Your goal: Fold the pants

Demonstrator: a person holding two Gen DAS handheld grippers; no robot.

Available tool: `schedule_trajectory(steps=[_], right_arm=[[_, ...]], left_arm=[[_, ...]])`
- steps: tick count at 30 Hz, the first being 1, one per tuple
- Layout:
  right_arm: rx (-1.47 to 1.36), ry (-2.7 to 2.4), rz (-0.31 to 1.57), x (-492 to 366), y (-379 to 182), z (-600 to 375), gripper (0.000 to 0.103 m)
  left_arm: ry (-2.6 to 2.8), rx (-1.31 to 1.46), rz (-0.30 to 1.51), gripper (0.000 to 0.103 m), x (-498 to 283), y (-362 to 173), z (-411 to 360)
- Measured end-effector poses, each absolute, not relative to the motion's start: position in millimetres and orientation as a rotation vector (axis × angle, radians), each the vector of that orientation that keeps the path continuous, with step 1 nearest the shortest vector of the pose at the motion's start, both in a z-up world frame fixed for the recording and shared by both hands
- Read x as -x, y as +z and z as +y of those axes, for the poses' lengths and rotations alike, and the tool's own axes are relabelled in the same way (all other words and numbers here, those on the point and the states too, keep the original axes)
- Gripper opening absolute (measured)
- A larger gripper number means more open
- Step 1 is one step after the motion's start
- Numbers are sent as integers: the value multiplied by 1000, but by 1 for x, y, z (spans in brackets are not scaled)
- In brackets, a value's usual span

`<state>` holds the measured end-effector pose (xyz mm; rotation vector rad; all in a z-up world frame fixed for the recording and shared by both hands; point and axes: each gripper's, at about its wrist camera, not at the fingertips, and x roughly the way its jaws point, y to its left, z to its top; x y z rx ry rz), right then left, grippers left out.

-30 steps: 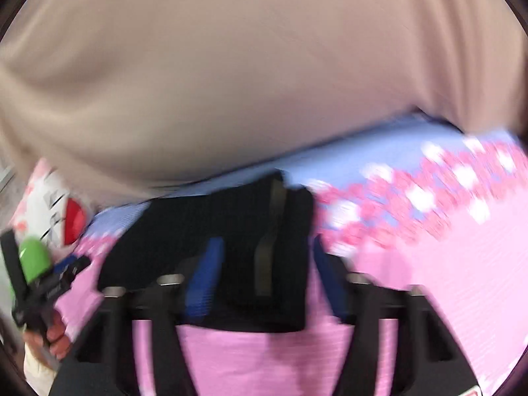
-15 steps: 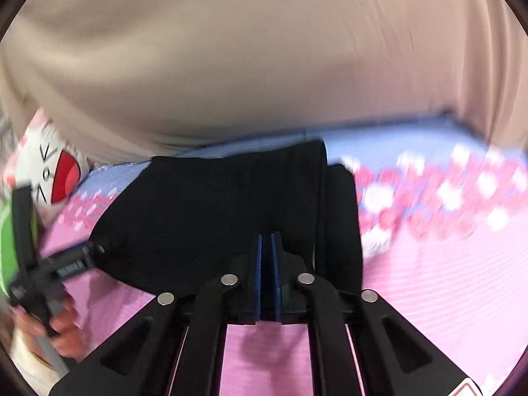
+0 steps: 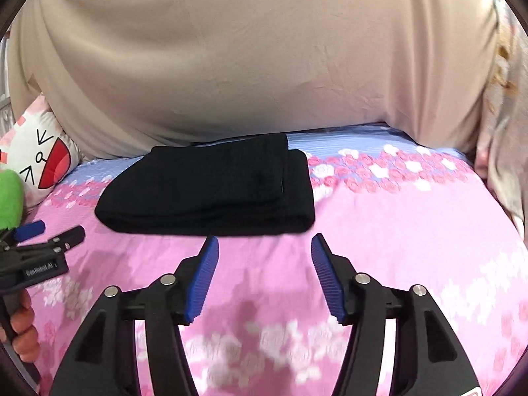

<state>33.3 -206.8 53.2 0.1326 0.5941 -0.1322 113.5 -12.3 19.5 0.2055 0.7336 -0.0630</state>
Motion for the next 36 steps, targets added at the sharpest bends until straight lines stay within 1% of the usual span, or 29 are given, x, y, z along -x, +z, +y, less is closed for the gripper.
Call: schedule_trajectory(steps=[3,4,5,9,14,18,22,24,32,36], right_arm=[[-117,-160,590,-16,46,-203,59],[-121,-169,589,-9,43,-202,63],[-129,-170,592,-6,41,-203,64],[-165,-169,600,7,30,-203,65],[-194,-169,627,3,20,-203,65],[-213,-199,671,-4,13,-209,69],[-197,-243,734,-13,4,-210,69],[-173,-259,731,-13,3,-206,69],[-73,-304,674,-4,10,-186,79],[-23,-317,648,-2,14,-178,82]], left_arm=[[-63,-222,734,94,-96,13,-15],[-64,-225,736,94,-91,11,-15],[-67,-223,744,94,-87,8,-15],[-79,-209,731,95,-77,1,-13],[-31,-228,645,95,-74,-16,-13],[-51,-253,677,95,-79,-23,-16],[-49,-225,699,95,-84,-24,-11],[-56,-207,696,95,-83,-23,-8],[-72,-197,674,95,-79,-21,-7],[-68,-196,667,95,-78,-20,-7]])
